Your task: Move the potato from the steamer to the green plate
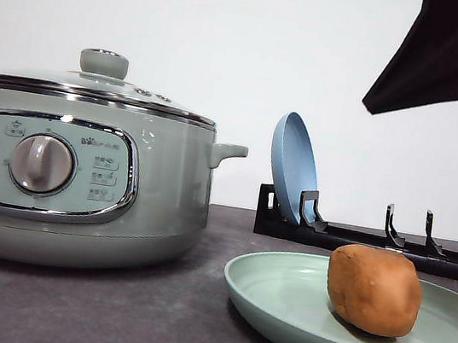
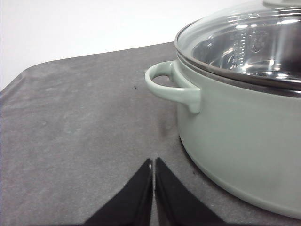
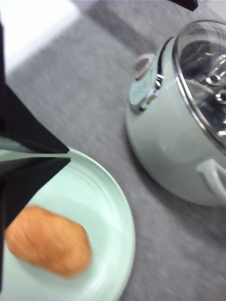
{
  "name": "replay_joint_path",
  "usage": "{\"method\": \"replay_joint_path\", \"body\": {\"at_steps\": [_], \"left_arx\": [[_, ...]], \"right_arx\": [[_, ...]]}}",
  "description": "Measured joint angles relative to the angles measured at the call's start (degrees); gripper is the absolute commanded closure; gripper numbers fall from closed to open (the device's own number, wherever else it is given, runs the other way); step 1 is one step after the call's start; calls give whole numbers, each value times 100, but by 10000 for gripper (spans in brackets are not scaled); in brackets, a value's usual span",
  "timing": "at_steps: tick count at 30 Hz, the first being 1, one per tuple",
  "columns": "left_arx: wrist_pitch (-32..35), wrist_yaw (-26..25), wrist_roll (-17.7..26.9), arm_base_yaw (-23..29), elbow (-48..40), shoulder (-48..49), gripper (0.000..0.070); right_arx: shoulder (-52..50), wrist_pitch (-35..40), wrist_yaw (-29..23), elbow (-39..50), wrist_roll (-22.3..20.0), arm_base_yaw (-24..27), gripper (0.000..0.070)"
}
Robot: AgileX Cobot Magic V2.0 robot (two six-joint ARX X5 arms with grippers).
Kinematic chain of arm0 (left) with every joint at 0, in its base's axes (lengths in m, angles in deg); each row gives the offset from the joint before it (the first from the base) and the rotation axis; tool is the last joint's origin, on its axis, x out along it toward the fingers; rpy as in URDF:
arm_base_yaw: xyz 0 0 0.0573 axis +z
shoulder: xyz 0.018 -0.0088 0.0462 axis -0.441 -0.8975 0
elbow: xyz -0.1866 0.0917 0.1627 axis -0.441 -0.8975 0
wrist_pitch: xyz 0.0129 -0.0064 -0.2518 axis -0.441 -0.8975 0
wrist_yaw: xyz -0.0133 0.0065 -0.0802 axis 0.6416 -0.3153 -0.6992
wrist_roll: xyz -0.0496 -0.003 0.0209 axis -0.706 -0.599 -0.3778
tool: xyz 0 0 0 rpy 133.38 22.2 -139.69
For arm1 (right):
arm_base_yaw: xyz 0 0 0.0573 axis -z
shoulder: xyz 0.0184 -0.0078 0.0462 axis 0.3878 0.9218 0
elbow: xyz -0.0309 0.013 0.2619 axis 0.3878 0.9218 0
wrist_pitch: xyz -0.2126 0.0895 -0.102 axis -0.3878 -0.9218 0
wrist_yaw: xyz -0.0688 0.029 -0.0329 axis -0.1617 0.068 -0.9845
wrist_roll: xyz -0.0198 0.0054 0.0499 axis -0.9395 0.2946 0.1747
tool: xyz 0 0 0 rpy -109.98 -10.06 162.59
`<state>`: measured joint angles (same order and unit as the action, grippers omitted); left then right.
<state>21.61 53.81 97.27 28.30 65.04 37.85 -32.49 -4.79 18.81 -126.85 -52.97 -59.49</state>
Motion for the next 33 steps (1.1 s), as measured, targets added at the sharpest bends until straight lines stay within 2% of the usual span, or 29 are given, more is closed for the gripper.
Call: {"method": "replay_joint_path", "body": {"at_steps": [3, 5, 10, 16, 21, 27, 33], "left_arx": [[0, 0, 0, 0, 0, 0, 700], [0, 0, 0, 0, 0, 0, 700], [0, 0, 0, 0, 0, 0, 700], [0, 2, 0, 0, 0, 0, 700], [0, 0, 0, 0, 0, 0, 700], [0, 0, 0, 0, 0, 0, 700], [0, 0, 0, 0, 0, 0, 700]], "right_arx": [[-204, 306, -454, 0, -258, 134, 700], [-439, 468, -579, 0, -386, 317, 700], [-1246, 887, -597, 0, -755, 1075, 700], [-2092, 912, -601, 5, -1198, 2151, 700], [-2650, 945, -599, 201, -1594, 2810, 700], [-3233, 1279, -603, 931, -1819, 3285, 700], [-3921, 2214, -599, 1892, -1825, 3373, 700]]}}
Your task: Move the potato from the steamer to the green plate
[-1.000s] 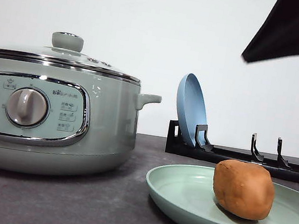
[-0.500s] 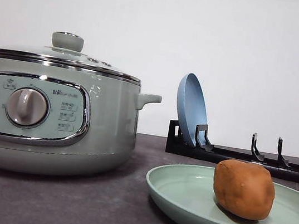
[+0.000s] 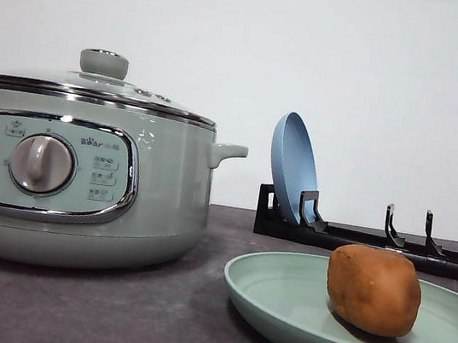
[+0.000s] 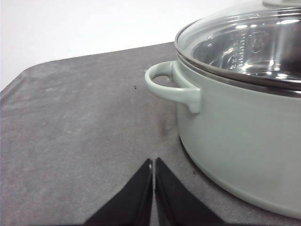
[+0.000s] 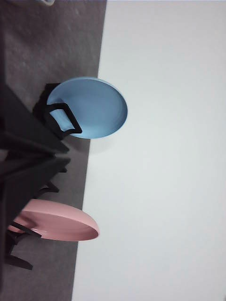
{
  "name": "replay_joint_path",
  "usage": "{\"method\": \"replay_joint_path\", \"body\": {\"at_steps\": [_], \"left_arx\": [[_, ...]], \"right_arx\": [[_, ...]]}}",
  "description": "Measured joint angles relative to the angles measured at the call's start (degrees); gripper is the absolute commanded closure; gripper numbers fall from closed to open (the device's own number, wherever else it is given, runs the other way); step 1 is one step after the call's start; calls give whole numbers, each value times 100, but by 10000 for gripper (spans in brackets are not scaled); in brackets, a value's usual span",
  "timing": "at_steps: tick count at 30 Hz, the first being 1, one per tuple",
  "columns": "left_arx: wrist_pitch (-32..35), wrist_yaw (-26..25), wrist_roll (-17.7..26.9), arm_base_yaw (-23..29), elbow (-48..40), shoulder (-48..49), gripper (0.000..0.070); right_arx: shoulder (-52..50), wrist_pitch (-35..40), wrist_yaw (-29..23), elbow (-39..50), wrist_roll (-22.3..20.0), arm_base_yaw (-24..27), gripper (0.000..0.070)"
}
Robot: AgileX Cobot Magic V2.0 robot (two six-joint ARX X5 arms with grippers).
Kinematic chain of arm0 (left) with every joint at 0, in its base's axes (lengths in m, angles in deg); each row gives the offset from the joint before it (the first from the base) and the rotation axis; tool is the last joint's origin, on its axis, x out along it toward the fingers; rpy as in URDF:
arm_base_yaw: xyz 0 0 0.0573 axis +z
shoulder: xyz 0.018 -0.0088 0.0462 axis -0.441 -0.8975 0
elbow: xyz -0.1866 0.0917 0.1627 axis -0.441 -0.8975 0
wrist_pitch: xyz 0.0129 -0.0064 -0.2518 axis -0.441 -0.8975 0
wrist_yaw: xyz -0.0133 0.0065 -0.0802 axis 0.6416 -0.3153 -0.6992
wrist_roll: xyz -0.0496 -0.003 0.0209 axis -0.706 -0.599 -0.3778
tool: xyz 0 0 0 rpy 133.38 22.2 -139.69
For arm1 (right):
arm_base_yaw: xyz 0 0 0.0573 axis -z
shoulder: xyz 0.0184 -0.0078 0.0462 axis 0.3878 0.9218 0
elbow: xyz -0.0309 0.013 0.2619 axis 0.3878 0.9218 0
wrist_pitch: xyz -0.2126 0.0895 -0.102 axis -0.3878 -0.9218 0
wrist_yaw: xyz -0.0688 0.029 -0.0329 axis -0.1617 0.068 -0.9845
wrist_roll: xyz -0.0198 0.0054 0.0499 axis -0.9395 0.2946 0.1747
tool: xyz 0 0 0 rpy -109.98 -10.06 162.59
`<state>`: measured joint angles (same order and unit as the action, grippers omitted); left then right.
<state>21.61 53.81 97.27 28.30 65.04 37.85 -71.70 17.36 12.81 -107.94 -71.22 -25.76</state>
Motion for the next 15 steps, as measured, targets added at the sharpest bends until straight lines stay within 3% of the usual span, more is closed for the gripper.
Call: {"method": "replay_joint_path", "body": {"at_steps": [15], "left_arx": [[0, 0, 0, 0, 0, 0, 700]], "right_arx": [[-992, 390, 0, 1598, 2, 3, 700]]}}
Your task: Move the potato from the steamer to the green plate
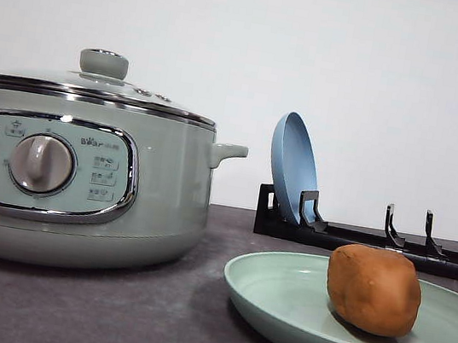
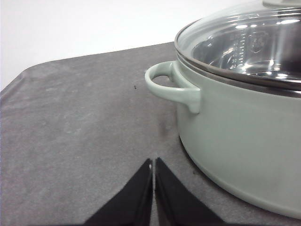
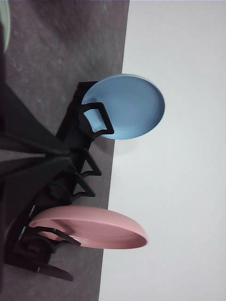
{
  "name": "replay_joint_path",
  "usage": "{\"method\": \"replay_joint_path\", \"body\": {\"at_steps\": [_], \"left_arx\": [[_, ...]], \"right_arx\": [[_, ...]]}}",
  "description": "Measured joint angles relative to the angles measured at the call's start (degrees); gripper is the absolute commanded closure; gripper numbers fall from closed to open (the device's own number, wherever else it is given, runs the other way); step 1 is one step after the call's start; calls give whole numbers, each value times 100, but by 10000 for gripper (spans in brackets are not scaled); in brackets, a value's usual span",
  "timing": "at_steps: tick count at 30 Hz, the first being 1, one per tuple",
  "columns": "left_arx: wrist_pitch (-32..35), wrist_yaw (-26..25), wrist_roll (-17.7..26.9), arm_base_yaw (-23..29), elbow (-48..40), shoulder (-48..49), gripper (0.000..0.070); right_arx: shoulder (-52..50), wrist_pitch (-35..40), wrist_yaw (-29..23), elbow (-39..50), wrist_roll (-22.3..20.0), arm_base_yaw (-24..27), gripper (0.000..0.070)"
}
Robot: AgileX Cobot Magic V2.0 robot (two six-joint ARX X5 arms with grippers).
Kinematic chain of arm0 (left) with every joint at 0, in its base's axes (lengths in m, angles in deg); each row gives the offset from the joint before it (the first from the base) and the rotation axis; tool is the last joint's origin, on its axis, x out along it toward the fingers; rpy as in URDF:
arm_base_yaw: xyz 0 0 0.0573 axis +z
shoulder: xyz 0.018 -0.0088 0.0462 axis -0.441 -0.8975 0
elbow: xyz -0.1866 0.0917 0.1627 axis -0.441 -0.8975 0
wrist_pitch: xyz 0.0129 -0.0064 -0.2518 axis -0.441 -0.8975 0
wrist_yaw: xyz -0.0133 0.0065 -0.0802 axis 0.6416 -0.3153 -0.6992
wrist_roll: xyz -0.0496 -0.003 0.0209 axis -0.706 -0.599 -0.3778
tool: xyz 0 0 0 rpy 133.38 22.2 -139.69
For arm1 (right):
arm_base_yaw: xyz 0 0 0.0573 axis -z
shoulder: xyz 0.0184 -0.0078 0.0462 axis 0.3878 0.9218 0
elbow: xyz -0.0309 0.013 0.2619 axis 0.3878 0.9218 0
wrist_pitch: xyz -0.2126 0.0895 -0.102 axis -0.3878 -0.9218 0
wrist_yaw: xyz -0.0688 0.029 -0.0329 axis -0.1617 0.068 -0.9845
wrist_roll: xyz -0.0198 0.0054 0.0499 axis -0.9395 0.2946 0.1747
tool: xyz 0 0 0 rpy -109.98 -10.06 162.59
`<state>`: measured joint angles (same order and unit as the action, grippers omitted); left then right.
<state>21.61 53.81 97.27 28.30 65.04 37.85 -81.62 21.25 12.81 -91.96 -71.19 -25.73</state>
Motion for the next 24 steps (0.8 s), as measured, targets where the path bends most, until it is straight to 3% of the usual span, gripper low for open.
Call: {"method": "replay_joint_path", "body": {"at_steps": [8, 20, 24], "left_arx": [[0, 0, 0, 0, 0, 0, 700], [0, 2, 0, 0, 0, 0, 700], [0, 0, -1, 0, 0, 0, 700]], "right_arx": [[-76, -4, -2, 356, 27, 4, 700], [-74, -1021, -2, 384, 65, 4, 700], [-74, -1046, -13, 381, 63, 4, 700]]}}
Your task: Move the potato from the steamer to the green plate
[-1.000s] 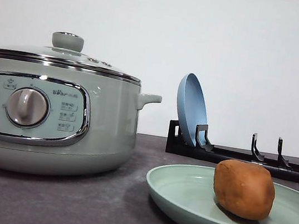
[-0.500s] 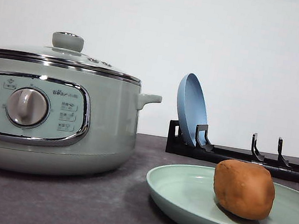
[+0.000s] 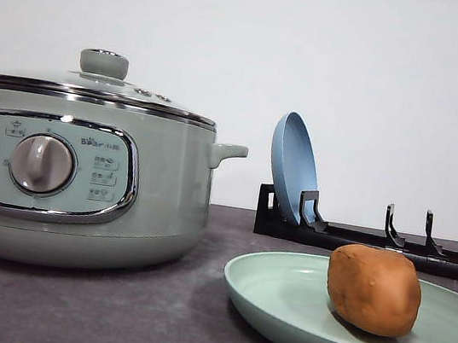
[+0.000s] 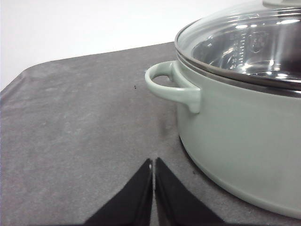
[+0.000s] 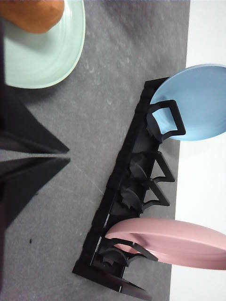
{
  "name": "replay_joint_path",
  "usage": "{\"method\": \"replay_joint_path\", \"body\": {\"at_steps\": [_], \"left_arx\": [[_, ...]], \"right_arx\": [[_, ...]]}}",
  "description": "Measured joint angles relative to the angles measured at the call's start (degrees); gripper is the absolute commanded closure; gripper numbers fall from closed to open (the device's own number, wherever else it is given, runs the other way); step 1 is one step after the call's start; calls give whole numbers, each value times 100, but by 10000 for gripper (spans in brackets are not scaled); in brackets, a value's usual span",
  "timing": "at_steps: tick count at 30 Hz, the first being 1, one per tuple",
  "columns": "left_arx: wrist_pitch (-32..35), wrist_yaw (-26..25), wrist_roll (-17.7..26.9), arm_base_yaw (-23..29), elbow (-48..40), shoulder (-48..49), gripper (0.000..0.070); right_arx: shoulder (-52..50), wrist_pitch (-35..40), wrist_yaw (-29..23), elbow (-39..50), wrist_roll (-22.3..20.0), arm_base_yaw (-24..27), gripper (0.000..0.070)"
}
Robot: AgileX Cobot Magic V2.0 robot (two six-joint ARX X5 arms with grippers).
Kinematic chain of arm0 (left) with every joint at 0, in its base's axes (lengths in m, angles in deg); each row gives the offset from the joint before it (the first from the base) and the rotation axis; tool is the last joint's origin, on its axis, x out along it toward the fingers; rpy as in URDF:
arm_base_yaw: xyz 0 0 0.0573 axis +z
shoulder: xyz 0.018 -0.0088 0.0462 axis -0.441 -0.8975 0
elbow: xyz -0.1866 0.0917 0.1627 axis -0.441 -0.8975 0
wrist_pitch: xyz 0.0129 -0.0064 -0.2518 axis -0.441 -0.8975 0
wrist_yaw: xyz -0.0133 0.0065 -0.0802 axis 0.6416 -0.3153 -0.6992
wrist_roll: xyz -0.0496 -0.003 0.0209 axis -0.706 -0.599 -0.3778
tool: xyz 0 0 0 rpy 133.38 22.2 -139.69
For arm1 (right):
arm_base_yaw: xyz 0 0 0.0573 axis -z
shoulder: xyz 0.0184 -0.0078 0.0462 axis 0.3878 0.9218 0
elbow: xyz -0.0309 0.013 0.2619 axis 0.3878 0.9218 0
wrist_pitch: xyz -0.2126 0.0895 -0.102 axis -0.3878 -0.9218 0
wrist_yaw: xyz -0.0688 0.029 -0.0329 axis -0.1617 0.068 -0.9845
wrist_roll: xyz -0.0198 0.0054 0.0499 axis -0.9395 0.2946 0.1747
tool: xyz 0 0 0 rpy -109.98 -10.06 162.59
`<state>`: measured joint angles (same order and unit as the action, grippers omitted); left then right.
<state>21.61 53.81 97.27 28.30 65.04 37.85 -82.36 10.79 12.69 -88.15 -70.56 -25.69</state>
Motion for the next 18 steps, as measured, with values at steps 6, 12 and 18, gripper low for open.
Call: {"method": "replay_joint_path", "body": {"at_steps": [6, 12, 18], "left_arx": [[0, 0, 1, 0, 0, 0, 700], [0, 0, 1, 0, 0, 0, 700], [0, 0, 1, 0, 0, 0, 700]], "right_arx": [[0, 17, 2, 0, 0, 0, 700], [0, 17, 2, 0, 0, 0, 700], [0, 17, 2, 0, 0, 0, 700]]}}
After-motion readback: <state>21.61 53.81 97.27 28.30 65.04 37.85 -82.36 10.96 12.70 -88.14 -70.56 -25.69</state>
